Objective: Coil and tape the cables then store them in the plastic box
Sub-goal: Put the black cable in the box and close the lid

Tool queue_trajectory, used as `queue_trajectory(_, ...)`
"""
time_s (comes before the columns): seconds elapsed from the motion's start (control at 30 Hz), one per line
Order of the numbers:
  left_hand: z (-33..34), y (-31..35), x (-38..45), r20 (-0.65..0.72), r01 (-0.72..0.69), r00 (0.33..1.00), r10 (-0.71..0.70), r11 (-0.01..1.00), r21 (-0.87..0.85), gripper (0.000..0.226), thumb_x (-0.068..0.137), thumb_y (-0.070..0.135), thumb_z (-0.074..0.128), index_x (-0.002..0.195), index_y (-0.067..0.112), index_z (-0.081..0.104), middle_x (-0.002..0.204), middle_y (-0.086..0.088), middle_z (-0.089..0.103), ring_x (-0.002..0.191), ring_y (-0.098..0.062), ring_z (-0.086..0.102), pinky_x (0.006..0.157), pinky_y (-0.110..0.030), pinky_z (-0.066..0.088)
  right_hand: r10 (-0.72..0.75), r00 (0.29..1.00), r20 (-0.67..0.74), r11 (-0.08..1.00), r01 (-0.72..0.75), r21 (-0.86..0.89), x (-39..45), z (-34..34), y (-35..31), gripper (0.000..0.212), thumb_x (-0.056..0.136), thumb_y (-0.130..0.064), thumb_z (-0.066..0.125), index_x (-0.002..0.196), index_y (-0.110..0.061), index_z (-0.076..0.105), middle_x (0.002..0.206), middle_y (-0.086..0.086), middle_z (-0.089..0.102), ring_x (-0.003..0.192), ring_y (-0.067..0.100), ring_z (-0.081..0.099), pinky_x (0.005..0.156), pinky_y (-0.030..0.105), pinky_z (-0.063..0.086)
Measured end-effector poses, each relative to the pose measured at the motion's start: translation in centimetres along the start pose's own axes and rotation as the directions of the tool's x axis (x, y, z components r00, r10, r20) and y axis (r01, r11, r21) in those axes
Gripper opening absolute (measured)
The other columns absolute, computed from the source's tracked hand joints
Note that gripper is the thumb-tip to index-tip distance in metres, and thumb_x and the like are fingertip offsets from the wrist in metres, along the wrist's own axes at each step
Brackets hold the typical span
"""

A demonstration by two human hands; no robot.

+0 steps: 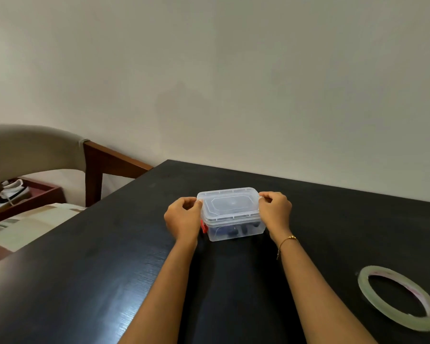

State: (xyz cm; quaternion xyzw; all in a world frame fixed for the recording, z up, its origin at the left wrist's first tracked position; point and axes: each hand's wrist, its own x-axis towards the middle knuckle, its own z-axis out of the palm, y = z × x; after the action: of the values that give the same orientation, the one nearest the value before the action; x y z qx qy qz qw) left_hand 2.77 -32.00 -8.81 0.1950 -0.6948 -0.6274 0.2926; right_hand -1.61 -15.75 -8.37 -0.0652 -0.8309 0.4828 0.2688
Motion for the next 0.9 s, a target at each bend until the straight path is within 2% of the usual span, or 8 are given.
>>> queue_trajectory(0.13,0.0,-0.4,0.1,0.026,0.111,0.994,-0.109,0.993,-0.046,0.013,0.082,0.011,0.067,0.095,0.008,0.067,0.088,-0.001,0.063,0.069,-0.007,0.055,0.053,-0.012,0.040,0.125,0.991,0.036,0.985,-0.129,0.116,-0.4,-0.2,0.0,0.021,0.087,0.000,0.048,0.094,0.004,0.067,0.101,0.015,0.066,0.089,0.025,0.060,0.077,0.030,0.051)
queue_trajectory(0.23,0.1,-0.4,0.3,0.077,0.241,0.970,-0.232,0.959,-0.150,0.018,0.083,0.010,0.067,0.100,0.007,0.063,0.094,-0.004,0.061,0.071,-0.008,0.054,0.057,-0.018,0.044,0.194,0.977,0.083,0.963,-0.206,0.175,-0.6,-0.7,0.0,0.021,0.087,0.000,0.049,0.098,-0.003,0.067,0.096,0.006,0.062,0.086,0.017,0.055,0.073,0.026,0.046)
queue_trajectory(0.33,-0.1,-0.5,0.8,0.191,0.423,0.903,-0.384,0.873,-0.244,0.036,0.081,0.011,0.070,0.113,0.004,0.057,0.103,-0.011,0.061,0.086,-0.021,0.062,0.067,-0.031,0.051,0.229,0.969,0.092,0.951,-0.243,0.193,-0.8,-1.1,0.0,0.020,0.087,-0.001,0.049,0.095,-0.006,0.067,0.092,0.003,0.060,0.083,0.015,0.055,0.068,0.024,0.045)
queue_trajectory(0.43,-0.3,-0.2,0.7,0.325,0.537,0.827,-0.459,0.815,-0.216,0.049,0.080,0.015,0.071,0.122,-0.001,0.051,0.110,-0.017,0.062,0.089,-0.026,0.066,0.061,-0.029,0.053,0.301,0.950,0.079,0.922,-0.311,0.231,-1.2,-2.0,0.3,0.017,0.085,-0.002,0.049,0.086,-0.008,0.066,0.085,0.002,0.060,0.073,0.012,0.053,0.055,0.019,0.043)
queue_trajectory(0.53,-0.1,0.2,-0.2,0.440,0.530,0.780,-0.445,0.844,-0.085,0.043,0.083,0.021,0.069,0.115,-0.004,0.056,0.098,-0.015,0.067,0.075,-0.020,0.066,0.055,-0.024,0.053,0.372,0.926,0.067,0.884,-0.375,0.279,-1.9,-4.0,0.9,0.014,0.083,-0.003,0.051,0.078,-0.007,0.063,0.078,0.002,0.056,0.066,0.010,0.048,0.054,0.019,0.041)
queue_trajectory(0.63,0.3,0.5,-1.2,0.511,0.489,0.747,-0.426,0.872,0.013,0.041,0.085,0.025,0.066,0.113,-0.004,0.058,0.092,-0.015,0.067,0.075,-0.020,0.067,0.056,-0.025,0.054,0.436,0.892,0.121,0.846,-0.452,0.281,-2.5,-6.1,1.6,0.016,0.082,-0.009,0.050,0.066,-0.010,0.053,0.070,0.004,0.050,0.065,0.015,0.046,0.054,0.022,0.038)
queue_trajectory(0.8,0.7,0.9,-2.5,0.565,0.476,0.699,-0.439,0.875,0.092,0.043,0.086,0.028,0.063,0.117,-0.001,0.056,0.102,-0.018,0.066,0.080,-0.023,0.067,0.059,-0.028,0.054,0.524,0.805,0.277,0.793,-0.580,0.184,-3.3,-8.4,2.0,0.020,0.085,-0.022,0.045,0.093,-0.009,0.058,0.081,0.007,0.058,0.072,0.016,0.052,0.058,0.025,0.040)
queue_trajectory(0.9,0.8,0.9,-2.8,0.537,0.484,0.720,-0.441,0.872,0.067,0.039,0.083,0.026,0.067,0.110,-0.001,0.059,0.100,-0.017,0.067,0.082,-0.023,0.067,0.061,-0.028,0.055,0.541,0.779,0.318,0.772,-0.609,0.179,-3.4,-9.1,2.1,0.022,0.086,-0.023,0.045,0.098,-0.009,0.057,0.083,0.007,0.058,0.074,0.017,0.053,0.059,0.026,0.041)
